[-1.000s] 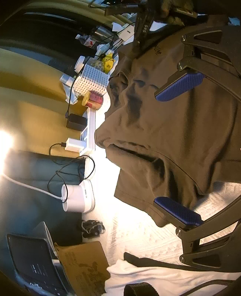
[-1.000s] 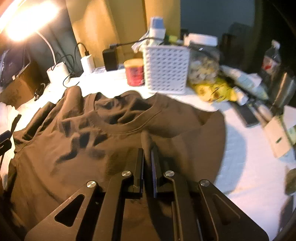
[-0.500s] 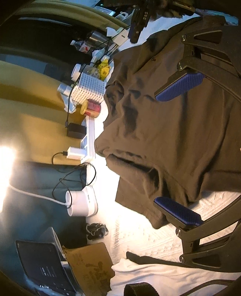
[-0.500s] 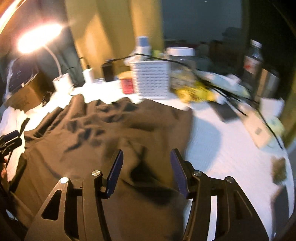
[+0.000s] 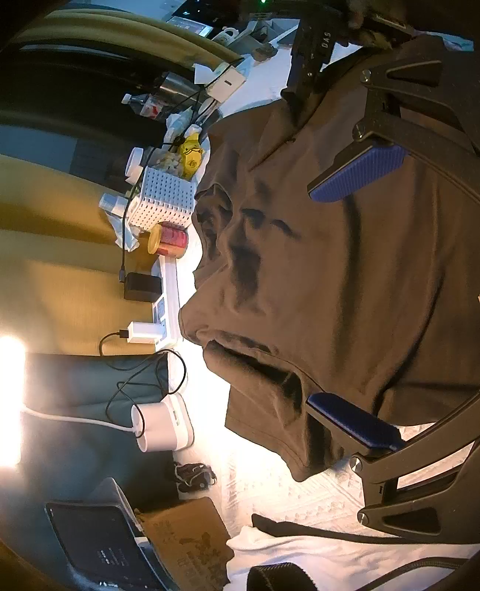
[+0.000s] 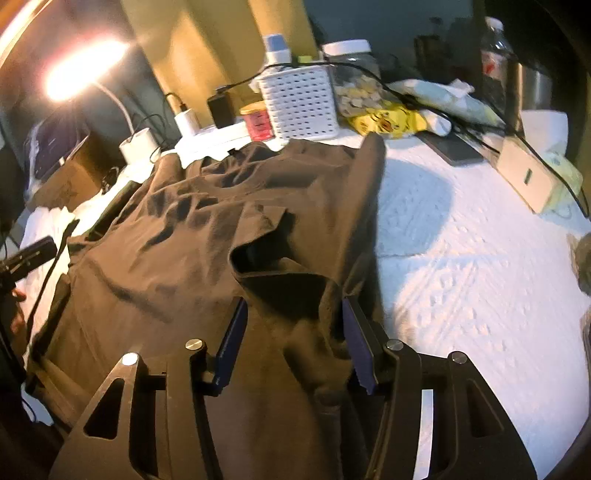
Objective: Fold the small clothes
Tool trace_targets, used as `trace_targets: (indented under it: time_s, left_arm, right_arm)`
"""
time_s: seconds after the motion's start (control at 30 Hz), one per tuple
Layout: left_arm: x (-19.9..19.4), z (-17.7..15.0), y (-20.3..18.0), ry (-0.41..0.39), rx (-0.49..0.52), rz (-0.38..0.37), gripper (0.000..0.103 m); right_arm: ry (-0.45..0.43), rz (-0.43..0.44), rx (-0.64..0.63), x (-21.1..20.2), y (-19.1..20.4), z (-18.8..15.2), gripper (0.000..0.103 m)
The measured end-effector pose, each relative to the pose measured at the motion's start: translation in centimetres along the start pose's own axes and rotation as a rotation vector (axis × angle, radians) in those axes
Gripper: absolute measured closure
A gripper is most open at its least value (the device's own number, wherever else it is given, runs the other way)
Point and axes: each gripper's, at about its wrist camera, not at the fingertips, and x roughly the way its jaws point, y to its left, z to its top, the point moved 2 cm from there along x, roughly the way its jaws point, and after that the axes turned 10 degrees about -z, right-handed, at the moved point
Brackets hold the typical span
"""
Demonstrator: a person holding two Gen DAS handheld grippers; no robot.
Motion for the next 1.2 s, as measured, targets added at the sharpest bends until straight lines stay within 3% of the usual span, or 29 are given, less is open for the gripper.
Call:
trace_targets:
  time_s: [0.1, 0.27, 0.33, 0.43, 0.47, 0.5, 0.57, 0.73, 0.87, 0.93, 0.97, 1.0, 1.2]
  left_arm:
    - [-0.3, -0.1, -0.1, 0.0, 0.004, 0.006, 0.001]
    - [-1.0, -0.4, 0.4, -0.004, 0.001, 0.026, 0.001]
    - [-1.1, -0.6, 0.5, -0.001, -0.005, 0.033, 0.001]
    - [-1.3, -0.7, 0.5, -0.003, -0.005, 0.037, 0.001]
    - [-1.3, -0.7, 0.6, -0.006, -0.004, 0.039, 0.001]
    - [-1.4, -0.7, 0.6, -0.009, -0.005, 0.039, 0.001]
    - [-1.6, -0.8, 0.5, -0.015, -0.005, 0.039, 0.001]
    - [-2.1, -1.0, 0.6, -0.021, -0.008, 0.034, 0.001]
    - [-2.4, -1.4, 1.0, -0.026, -0.022, 0.028, 0.001]
    - [-2.5, -1.6, 1.4, -0.025, -0.028, 0.028, 0.001]
    - [-2.5, -1.7, 1.6, -0.024, -0.031, 0.027, 0.001]
    - [-2.5, -1.8, 1.8, -0.023, -0.035, 0.027, 0.001]
    - [-2.5, -1.9, 3.6, -0.025, -0.053, 0.045, 0.001]
  right_arm:
    - [-0.01, -0.019, -0.016, -0.2, -0.1, -0.1, 0.055]
    - [-0.009, -0.079, 0.063, -0.1, -2.5, -0.3, 0.054]
    - [0.023, -0.037, 0.077, 0.6, -2.9, -0.8, 0.054]
    - [0.005, -0.015, 0.06, 0.4, -2.1, -0.9, 0.055]
    - [-0.005, -0.004, 0.045, 0.1, -1.7, -0.8, 0.061]
    - [-0.016, 0.0, 0.023, -0.2, -1.2, -0.7, 0.08]
    - [-0.028, -0.017, -0.031, -0.8, -0.1, -0.6, 0.094]
    - [-0.028, 0.002, -0.141, -1.8, 3.0, -1.1, 0.094]
    - [0.026, 0.015, -0.216, -1.4, 5.4, -2.4, 0.093]
    - [0.067, 0.012, -0.247, -0.9, 6.4, -3.1, 0.078]
    - [0.077, 0.021, -0.258, -0.8, 6.8, -3.4, 0.063]
    - [0.08, 0.036, -0.277, -0.9, 7.4, -3.6, 0.059]
    - [0.052, 0.074, -0.32, -2.3, 9.2, -2.7, 0.059]
